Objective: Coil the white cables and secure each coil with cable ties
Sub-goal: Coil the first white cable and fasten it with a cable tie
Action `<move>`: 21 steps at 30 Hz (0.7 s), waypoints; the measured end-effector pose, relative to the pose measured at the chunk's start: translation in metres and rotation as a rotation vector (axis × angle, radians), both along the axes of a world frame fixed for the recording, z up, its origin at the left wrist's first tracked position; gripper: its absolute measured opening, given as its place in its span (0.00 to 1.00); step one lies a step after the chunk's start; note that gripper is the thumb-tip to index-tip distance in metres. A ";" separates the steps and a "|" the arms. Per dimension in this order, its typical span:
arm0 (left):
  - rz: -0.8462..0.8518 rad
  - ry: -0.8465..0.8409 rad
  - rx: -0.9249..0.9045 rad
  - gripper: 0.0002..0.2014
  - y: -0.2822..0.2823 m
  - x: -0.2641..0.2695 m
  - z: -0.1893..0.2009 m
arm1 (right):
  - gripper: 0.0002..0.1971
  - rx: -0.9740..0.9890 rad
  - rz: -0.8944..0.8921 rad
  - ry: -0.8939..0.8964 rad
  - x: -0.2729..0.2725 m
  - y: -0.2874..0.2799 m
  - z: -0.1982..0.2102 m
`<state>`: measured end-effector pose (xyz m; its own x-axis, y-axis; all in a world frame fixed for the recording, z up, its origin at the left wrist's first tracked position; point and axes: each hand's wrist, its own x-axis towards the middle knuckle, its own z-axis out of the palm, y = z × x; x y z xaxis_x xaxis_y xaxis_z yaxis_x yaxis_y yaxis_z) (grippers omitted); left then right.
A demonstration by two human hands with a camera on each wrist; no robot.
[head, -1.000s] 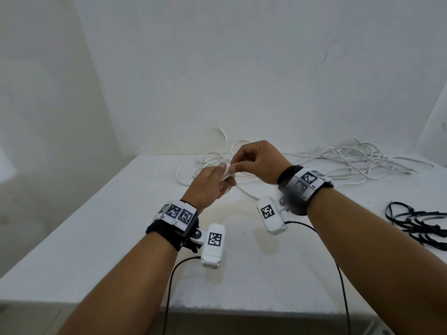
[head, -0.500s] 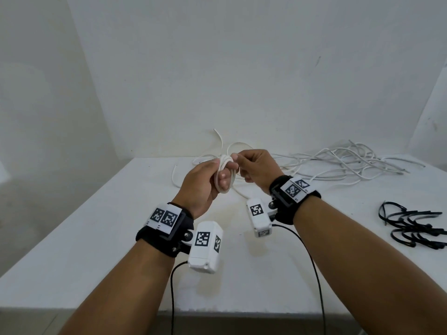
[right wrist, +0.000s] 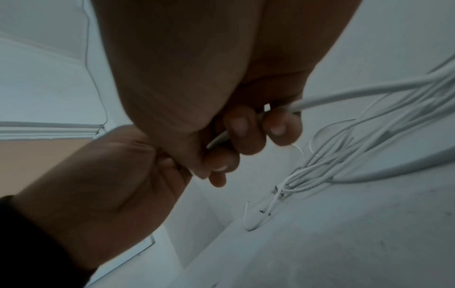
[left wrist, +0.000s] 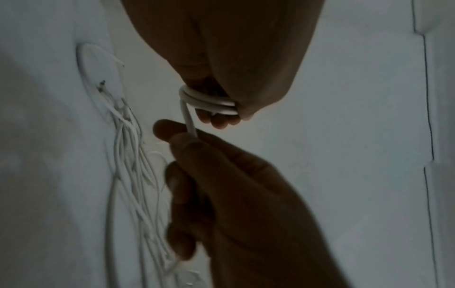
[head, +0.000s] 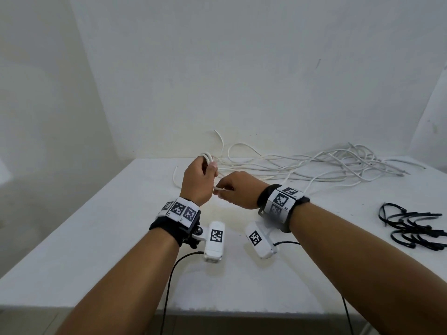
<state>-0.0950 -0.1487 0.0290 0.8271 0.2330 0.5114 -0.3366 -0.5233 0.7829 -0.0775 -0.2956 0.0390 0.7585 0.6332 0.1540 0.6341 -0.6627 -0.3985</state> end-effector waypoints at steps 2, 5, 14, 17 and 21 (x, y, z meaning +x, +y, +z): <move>-0.003 0.061 0.160 0.12 0.003 0.002 -0.005 | 0.11 -0.012 0.016 -0.060 -0.001 -0.001 0.005; -0.068 0.230 0.337 0.15 0.004 -0.001 -0.008 | 0.07 0.105 -0.021 -0.058 0.008 -0.008 0.012; -0.546 0.393 -0.374 0.19 -0.002 -0.018 0.001 | 0.07 0.601 -0.021 0.044 0.025 -0.034 0.012; -0.633 0.352 -0.600 0.18 -0.005 -0.021 0.008 | 0.04 0.718 -0.020 0.080 0.024 -0.036 0.012; -0.718 0.237 -0.898 0.17 -0.010 -0.024 0.018 | 0.17 0.814 -0.032 0.129 0.020 -0.030 0.012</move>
